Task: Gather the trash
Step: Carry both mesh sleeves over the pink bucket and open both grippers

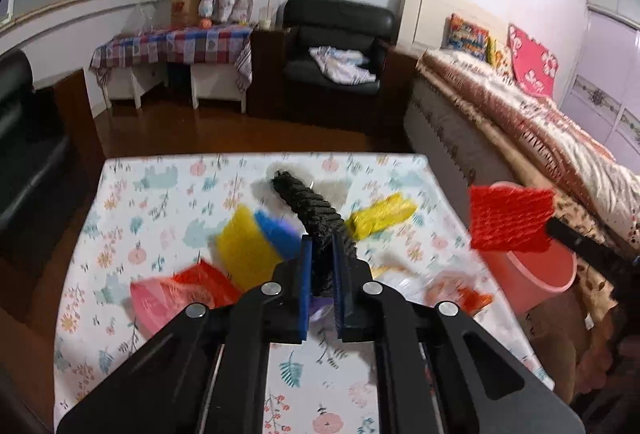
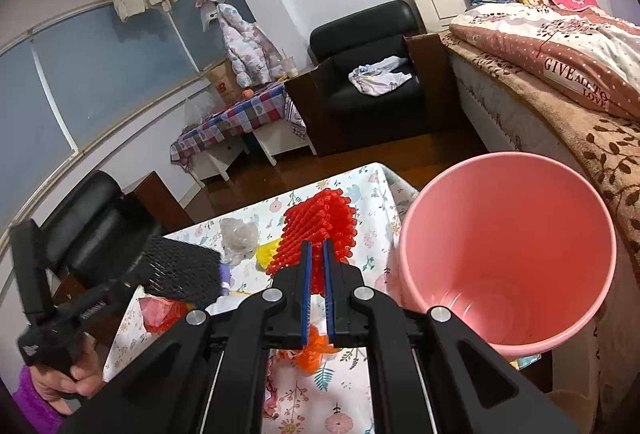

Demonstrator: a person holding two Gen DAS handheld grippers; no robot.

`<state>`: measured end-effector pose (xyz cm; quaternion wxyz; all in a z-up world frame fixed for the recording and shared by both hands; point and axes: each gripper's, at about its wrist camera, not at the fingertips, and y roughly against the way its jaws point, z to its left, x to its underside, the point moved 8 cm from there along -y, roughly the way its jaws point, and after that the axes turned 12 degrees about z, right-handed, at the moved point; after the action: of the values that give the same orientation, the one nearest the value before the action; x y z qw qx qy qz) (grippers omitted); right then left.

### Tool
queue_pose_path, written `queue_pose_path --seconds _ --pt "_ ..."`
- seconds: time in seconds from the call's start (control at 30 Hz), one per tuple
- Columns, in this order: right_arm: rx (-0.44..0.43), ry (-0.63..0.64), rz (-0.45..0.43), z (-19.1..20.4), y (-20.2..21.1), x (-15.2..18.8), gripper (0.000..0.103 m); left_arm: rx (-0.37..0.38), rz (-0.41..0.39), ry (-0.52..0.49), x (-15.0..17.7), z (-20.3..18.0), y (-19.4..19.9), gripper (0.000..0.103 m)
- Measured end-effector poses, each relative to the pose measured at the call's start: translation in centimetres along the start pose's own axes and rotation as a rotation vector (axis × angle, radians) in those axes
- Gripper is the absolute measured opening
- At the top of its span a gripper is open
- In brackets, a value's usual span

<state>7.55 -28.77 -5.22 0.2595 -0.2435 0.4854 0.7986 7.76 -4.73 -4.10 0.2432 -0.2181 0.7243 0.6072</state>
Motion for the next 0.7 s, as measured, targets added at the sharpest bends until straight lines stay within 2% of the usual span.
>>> queue_pose_path --seconds 0.17,0.3,0.43,0.7 --pt "0.043 -0.011 -0.033 -1.2 1.3 -0.5 0.005 0.067 -0.057 -0.029 -1.9 -2.4 2.1 0.009" --pt "0.108 -0.039 -0.064 -3.2 2.7 -1.1 0.005 0.127 -0.076 -0.094 -3.0 -6.1 2.3 0.009" --pt "0.182 -0.099 -0.092 -6.2 4.1 -1.3 0.005 0.183 -0.063 -0.155 -3.3 -10.1 1.3 0.009" --pt "0.281 -0.186 -0.095 -11.9 5.2 -0.7 0.005 0.264 -0.018 -0.262 -3.2 -17.1 -1.7 0.009"
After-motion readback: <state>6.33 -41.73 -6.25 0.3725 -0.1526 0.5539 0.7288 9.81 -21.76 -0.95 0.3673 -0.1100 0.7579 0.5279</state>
